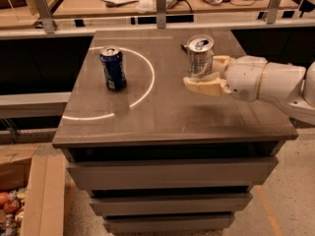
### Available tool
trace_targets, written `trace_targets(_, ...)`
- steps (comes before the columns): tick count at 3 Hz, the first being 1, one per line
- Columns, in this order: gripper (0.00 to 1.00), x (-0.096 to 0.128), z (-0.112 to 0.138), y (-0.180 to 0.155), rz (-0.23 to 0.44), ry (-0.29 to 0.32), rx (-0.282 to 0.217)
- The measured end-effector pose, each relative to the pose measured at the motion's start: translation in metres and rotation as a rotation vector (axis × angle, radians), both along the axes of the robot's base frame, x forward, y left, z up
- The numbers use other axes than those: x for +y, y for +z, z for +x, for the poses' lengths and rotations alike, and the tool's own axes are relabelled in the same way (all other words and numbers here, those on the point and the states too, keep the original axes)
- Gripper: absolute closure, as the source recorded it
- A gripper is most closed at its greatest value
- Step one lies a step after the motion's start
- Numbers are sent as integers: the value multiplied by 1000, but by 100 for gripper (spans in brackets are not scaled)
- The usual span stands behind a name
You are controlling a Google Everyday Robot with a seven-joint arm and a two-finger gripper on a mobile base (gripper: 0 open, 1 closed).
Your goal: Move redbull can near rxbar chocolate
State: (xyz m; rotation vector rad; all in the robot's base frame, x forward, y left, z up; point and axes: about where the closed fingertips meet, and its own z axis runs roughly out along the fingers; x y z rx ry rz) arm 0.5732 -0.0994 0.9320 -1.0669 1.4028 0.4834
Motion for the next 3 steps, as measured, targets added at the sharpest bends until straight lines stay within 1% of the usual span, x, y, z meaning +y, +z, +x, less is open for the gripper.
trace_targets(1,100,-72,7,20,-15,-199,-44)
trace_targets(2,100,-114,13,20,1,-295,-43)
trace_targets(3,100,-154,36,15,22,-360,-23)
